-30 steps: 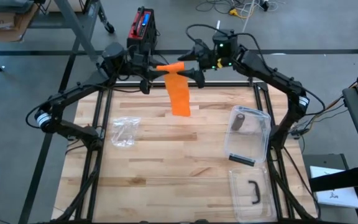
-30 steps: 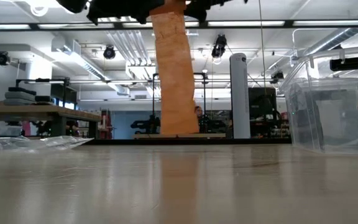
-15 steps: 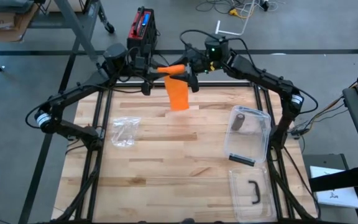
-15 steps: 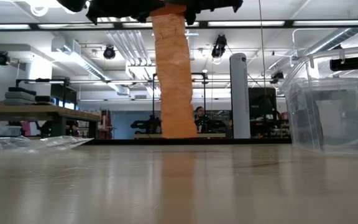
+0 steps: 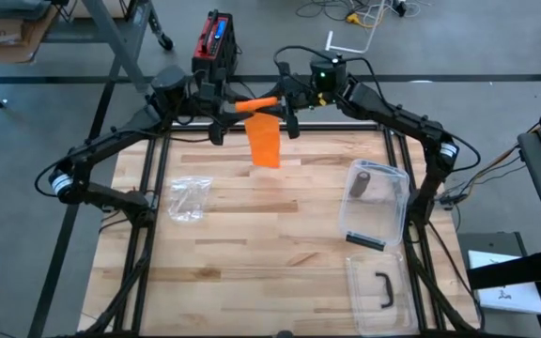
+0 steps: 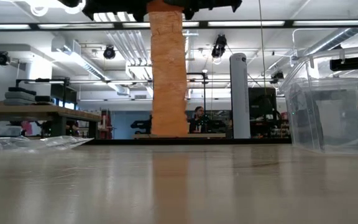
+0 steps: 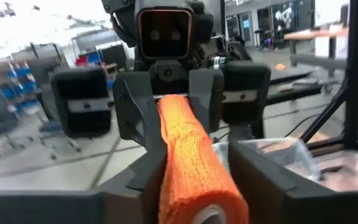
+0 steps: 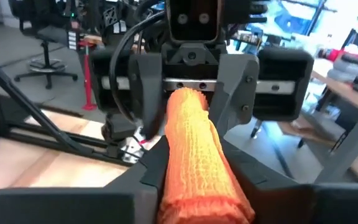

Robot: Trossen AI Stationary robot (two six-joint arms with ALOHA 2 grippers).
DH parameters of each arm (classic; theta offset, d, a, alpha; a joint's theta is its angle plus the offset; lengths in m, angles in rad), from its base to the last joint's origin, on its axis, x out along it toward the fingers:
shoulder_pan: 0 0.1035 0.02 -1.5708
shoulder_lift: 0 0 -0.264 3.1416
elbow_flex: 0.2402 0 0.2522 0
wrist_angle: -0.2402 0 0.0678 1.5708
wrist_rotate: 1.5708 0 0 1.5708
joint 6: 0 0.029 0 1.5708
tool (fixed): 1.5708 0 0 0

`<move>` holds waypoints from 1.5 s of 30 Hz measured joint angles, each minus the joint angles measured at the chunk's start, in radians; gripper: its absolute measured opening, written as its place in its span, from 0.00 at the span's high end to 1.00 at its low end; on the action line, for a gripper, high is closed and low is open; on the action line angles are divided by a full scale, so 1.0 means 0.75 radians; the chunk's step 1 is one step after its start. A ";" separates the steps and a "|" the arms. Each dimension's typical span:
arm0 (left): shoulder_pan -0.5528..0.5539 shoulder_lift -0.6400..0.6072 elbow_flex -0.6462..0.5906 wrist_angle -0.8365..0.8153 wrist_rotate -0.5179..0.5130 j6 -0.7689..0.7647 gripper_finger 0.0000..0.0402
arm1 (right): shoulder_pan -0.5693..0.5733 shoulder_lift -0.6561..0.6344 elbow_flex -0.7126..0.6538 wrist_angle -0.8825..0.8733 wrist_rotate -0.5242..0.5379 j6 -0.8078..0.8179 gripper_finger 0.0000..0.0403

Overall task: Roll bandage
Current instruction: Roll the orange bandage

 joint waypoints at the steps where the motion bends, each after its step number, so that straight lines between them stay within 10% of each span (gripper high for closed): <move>1: 0.000 -0.005 0.000 -0.011 0.003 -0.043 0.57 | 0.000 -0.001 0.000 0.001 0.001 -0.029 0.79; 14: 0.055 -0.004 0.000 0.035 0.016 -0.636 0.32 | 0.084 -0.009 0.000 -0.003 0.151 -0.559 0.80; 25: 0.078 0.021 0.000 0.038 0.142 -0.661 0.40 | 0.167 -0.014 0.000 -0.002 0.448 -0.797 0.79; 45: 0.076 0.044 0.000 0.040 0.160 -0.464 0.66 | 0.174 -0.017 0.000 -0.027 0.491 -0.751 0.69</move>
